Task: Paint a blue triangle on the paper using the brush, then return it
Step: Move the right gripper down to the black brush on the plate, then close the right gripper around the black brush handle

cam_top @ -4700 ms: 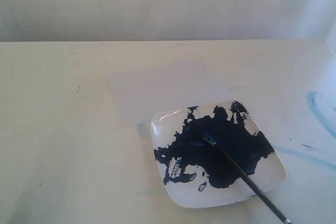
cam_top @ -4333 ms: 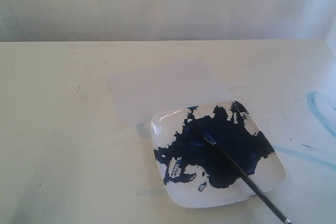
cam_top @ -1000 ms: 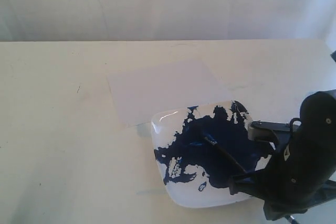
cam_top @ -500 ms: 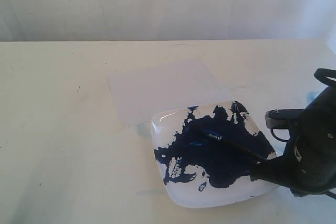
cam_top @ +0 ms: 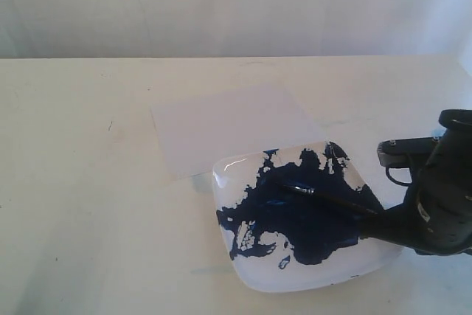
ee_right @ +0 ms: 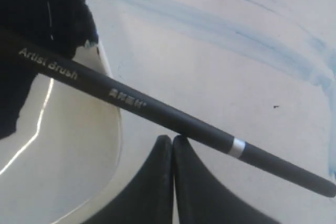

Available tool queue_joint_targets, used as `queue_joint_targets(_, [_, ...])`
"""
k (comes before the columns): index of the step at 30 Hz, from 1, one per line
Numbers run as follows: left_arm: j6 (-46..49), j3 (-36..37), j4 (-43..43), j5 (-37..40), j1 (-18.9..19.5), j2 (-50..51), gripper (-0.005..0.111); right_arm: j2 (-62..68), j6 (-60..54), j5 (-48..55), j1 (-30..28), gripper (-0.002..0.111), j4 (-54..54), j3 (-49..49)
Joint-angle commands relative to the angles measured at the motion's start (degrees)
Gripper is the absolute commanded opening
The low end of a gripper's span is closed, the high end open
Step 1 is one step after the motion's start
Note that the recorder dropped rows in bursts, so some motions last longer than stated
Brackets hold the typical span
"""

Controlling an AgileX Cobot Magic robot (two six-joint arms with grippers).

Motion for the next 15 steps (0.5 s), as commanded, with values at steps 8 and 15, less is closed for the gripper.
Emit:
queue_joint_targets(8, [-0.39,0.19,-0.05,-0.28,-0.44,-0.19,0.000,5.05,5.01,0.02,-0.14,0.000,-6.32,-3.79])
queue_joint_targets(15, [-0.39,0.19,-0.05,-0.28,-0.44,-0.19,0.000,8.53,6.06,0.23,-2.62,0.000,-8.04,-7.37])
